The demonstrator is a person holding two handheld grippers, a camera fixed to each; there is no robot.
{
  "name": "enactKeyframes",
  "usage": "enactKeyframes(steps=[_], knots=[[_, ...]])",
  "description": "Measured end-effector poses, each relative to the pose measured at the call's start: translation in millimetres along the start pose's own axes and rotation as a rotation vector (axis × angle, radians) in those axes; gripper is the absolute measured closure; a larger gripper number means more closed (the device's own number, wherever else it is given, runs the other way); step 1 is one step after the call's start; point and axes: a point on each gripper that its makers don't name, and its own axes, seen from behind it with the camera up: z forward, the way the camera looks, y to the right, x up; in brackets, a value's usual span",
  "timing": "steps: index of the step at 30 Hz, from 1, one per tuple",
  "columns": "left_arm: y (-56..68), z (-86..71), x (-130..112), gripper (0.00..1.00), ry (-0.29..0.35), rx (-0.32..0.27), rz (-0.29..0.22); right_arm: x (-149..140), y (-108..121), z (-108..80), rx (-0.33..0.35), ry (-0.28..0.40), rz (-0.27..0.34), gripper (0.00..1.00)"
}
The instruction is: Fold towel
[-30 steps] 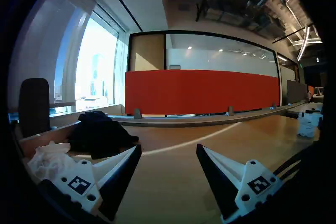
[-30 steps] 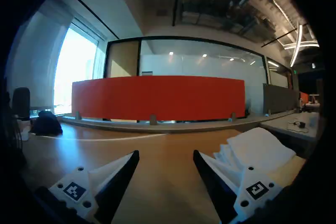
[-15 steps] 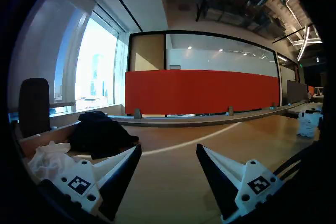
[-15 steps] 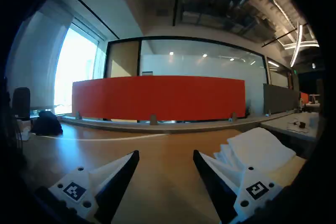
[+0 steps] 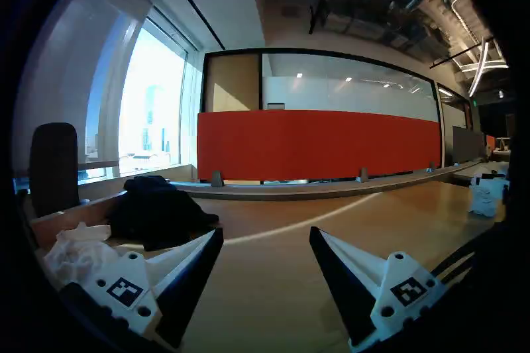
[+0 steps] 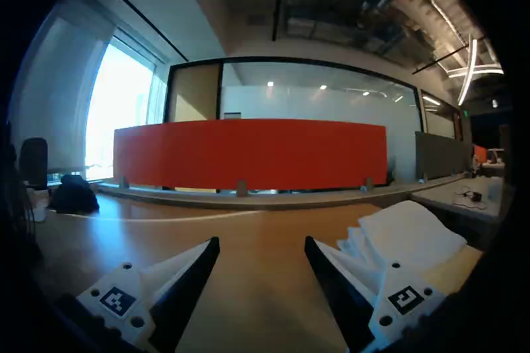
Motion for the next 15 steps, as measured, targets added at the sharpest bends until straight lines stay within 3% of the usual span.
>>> enactKeyframes(steps=[15], knots=[[-0.3,-0.3,1.7,0.03,-0.001,0.0,0.0,-0.4,0.7,-0.5,0.0,0.0,0.0,0.01]])
